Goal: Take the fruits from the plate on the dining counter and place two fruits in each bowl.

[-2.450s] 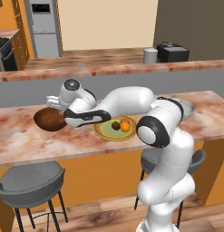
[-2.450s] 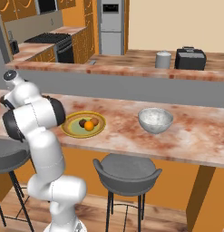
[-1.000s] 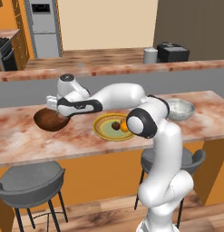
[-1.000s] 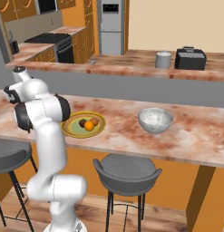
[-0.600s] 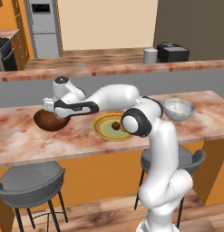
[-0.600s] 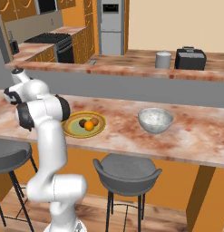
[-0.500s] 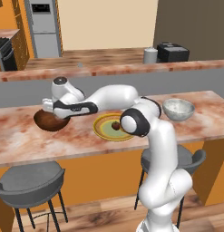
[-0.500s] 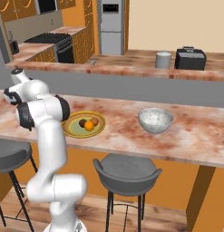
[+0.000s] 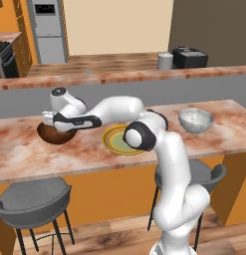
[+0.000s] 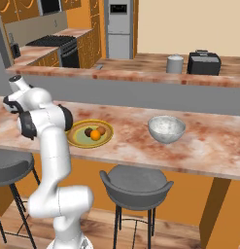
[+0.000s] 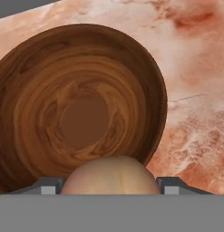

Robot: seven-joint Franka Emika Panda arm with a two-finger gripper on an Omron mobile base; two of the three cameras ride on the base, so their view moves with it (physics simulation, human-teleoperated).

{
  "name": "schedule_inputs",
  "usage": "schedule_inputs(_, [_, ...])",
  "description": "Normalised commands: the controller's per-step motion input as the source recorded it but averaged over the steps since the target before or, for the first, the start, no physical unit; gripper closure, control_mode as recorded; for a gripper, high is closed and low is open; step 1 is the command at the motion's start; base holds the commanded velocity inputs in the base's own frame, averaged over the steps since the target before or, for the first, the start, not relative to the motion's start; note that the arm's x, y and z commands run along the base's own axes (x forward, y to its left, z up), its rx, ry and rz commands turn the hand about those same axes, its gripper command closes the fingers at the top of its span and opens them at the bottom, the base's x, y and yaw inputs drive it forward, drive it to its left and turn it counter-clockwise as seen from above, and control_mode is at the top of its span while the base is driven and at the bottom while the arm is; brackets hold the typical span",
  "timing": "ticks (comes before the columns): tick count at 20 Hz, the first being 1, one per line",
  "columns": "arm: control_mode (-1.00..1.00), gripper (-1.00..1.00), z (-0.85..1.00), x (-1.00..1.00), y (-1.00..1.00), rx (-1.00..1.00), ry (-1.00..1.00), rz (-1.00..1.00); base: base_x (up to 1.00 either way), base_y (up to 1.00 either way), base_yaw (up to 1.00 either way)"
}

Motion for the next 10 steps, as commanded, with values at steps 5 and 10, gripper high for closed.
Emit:
schedule_inputs(5, [-1.00, -1.00, -0.14, 0.00, 0.00, -0.03, 0.00, 0.00, 0.00, 0.00, 0.00])
schedule_inputs(10, [-1.00, -1.00, -0.13, 0.00, 0.00, -0.01, 0.02, 0.00, 0.00, 0.00, 0.00])
